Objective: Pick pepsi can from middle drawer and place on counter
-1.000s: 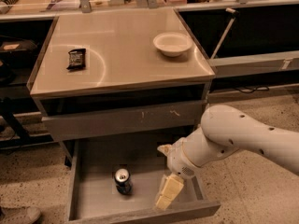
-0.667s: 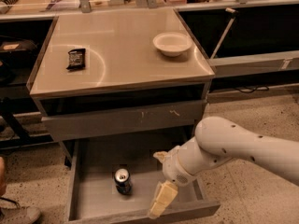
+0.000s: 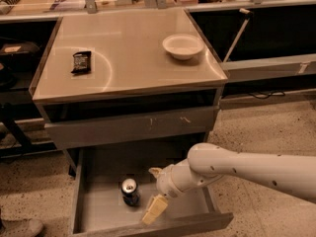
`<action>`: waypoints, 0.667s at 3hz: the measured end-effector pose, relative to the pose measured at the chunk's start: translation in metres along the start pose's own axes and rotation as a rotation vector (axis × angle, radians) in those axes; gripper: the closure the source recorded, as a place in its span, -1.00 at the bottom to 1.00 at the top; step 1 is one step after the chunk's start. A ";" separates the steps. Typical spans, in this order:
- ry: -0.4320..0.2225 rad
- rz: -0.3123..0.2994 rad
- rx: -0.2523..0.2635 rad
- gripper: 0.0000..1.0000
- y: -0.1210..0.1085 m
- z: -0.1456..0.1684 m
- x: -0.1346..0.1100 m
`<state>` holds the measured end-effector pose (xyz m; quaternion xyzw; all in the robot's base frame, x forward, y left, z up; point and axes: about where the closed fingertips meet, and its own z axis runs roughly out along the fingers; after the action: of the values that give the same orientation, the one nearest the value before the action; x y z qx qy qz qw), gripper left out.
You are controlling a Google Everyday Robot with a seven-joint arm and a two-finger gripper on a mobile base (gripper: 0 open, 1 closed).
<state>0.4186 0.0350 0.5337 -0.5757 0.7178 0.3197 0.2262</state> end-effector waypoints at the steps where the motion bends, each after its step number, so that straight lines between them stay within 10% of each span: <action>1: -0.003 0.005 -0.005 -1.00 0.000 0.003 0.001; 2: -0.048 0.017 0.022 -1.00 -0.009 0.016 0.002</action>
Offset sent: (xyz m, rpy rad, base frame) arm 0.0245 0.0200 -0.0322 0.1007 -0.0396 -0.1020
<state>0.4266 0.0444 0.5192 -0.5593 0.7204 0.3274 0.2471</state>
